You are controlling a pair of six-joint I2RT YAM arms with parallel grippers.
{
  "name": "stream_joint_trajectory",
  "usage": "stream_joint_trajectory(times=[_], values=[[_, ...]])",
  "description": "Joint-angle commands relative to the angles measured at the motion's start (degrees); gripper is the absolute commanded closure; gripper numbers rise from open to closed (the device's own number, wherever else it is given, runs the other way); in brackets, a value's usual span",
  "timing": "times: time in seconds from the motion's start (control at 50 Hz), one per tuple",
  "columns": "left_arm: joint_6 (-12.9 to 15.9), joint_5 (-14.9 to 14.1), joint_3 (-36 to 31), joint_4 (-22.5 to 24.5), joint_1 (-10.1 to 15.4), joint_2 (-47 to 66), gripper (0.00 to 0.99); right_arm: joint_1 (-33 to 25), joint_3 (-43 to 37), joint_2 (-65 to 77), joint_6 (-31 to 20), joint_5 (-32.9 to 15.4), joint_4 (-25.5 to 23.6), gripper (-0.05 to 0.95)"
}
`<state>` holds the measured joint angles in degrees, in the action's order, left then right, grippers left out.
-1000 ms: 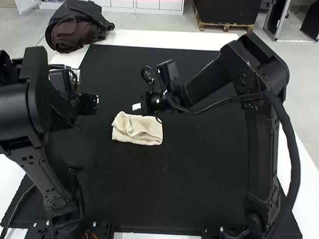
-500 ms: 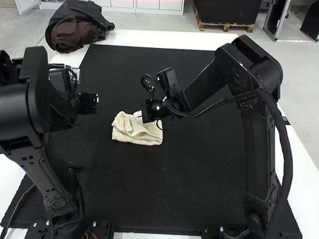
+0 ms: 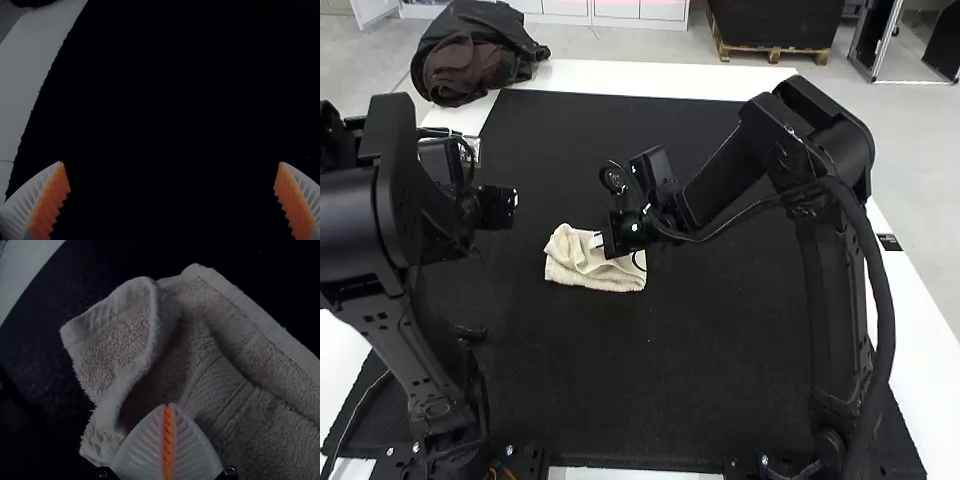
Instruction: Fold the towel.
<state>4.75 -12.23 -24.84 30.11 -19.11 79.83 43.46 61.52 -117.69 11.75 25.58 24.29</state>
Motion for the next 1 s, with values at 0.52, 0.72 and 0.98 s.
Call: stream_joint_trajectory(times=[0.52, 0.72, 0.98], values=[[-1.15, -0.60, 0.32, 0.74, -0.40, 0.94, 0.039, 3.12, 1.76, -2.72, -0.59, 0.70, 1.63, 0.92], [-1.41, -0.60, 0.23, 0.57, -0.31, 0.94, 0.039, 4.09, 3.00, -3.25, -0.06, 0.70, 1.90, 0.92], [-1.68, -0.60, 0.49, 0.57, -0.22, 0.94, 0.039, 4.88, 4.93, -4.13, 0.38, 0.78, 1.90, 0.92]])
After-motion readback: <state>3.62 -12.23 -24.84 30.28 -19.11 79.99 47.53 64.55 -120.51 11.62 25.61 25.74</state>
